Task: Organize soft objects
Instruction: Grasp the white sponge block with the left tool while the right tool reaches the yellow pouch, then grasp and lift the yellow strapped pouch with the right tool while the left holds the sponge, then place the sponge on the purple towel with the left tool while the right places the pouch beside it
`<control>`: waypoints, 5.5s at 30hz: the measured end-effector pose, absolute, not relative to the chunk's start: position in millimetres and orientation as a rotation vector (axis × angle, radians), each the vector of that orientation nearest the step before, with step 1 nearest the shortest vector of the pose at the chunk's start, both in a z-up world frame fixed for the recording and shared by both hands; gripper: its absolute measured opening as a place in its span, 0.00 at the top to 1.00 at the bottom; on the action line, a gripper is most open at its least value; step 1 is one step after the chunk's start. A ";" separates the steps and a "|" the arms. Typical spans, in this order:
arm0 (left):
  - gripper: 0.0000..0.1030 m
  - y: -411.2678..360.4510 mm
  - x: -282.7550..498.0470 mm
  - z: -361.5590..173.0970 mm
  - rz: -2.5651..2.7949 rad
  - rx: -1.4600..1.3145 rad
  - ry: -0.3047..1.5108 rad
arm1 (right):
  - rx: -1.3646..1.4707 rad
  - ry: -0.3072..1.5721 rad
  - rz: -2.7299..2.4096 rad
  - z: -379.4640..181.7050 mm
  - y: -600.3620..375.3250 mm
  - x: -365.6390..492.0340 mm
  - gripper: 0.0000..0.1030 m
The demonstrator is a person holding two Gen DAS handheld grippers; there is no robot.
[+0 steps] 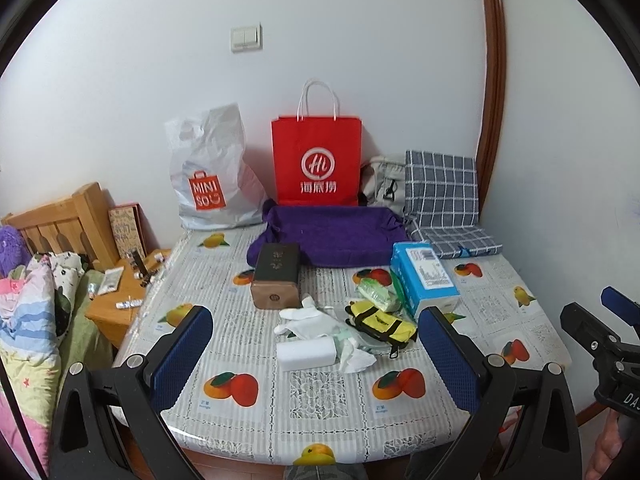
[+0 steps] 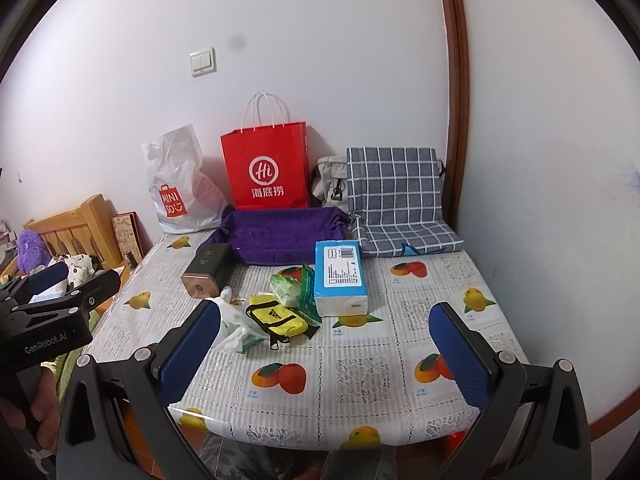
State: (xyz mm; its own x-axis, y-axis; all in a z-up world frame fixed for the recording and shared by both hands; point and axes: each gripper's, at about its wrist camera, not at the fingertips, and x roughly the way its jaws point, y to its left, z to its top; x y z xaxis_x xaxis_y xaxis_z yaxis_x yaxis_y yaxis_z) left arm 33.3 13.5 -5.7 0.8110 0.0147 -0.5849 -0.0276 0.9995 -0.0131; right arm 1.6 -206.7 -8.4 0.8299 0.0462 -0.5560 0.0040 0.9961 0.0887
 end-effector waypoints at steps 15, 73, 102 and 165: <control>0.00 21.4 120.0 -126.7 0.028 -0.046 0.916 | 0.142 0.803 0.043 -106.7 -211.0 84.3 0.01; 0.22 99.1 181.5 -191.1 0.032 -0.105 1.020 | 0.040 0.956 0.272 -193.6 -140.7 177.2 0.58; 0.21 92.7 164.0 -177.4 -0.007 -0.086 1.020 | 0.222 1.037 0.045 -208.7 -235.2 133.7 0.18; 0.22 52.9 339.8 -63.5 -0.006 -0.022 0.797 | 0.115 0.805 0.272 -88.7 -194.0 355.4 0.34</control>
